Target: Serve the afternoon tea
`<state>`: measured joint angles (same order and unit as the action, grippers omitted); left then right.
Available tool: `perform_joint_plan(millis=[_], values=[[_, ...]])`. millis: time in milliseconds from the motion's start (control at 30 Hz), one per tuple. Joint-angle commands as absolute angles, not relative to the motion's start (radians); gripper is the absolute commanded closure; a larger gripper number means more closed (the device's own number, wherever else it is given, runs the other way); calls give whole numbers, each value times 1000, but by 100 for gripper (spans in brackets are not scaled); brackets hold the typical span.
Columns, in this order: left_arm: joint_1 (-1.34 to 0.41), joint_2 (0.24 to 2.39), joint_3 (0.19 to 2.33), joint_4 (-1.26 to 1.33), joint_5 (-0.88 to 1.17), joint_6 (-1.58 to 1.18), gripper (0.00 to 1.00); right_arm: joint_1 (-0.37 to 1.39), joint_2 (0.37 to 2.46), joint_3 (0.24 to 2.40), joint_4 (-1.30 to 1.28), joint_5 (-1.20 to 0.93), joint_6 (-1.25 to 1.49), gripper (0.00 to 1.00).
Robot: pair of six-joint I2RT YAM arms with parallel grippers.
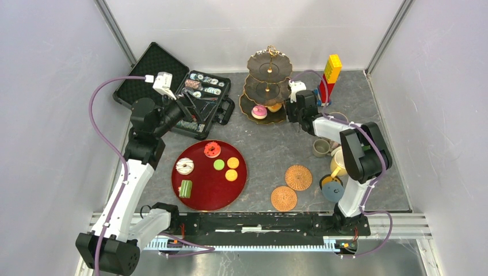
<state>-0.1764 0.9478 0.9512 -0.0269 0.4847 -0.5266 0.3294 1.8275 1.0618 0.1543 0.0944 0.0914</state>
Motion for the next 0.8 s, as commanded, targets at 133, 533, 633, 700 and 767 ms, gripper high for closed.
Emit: perform_joint_plan(millis=[133,533,633,700,767], values=[[-179,951,956,40,518,-578,0,328,1834,1058,333,-29,51,66],[-179,957,956,40,522,-578,0,328,1887,1083,339,-26,55,54],[-179,958,956,40,522,-578,0,328,1890,1085,338,-23,55,51],[-179,958,956,40,522,-578,0,328,1891,1084,339,-23,57,48],[-179,957,956,40,522,-579,0,329,1891,1083,338,-22,58,47]])
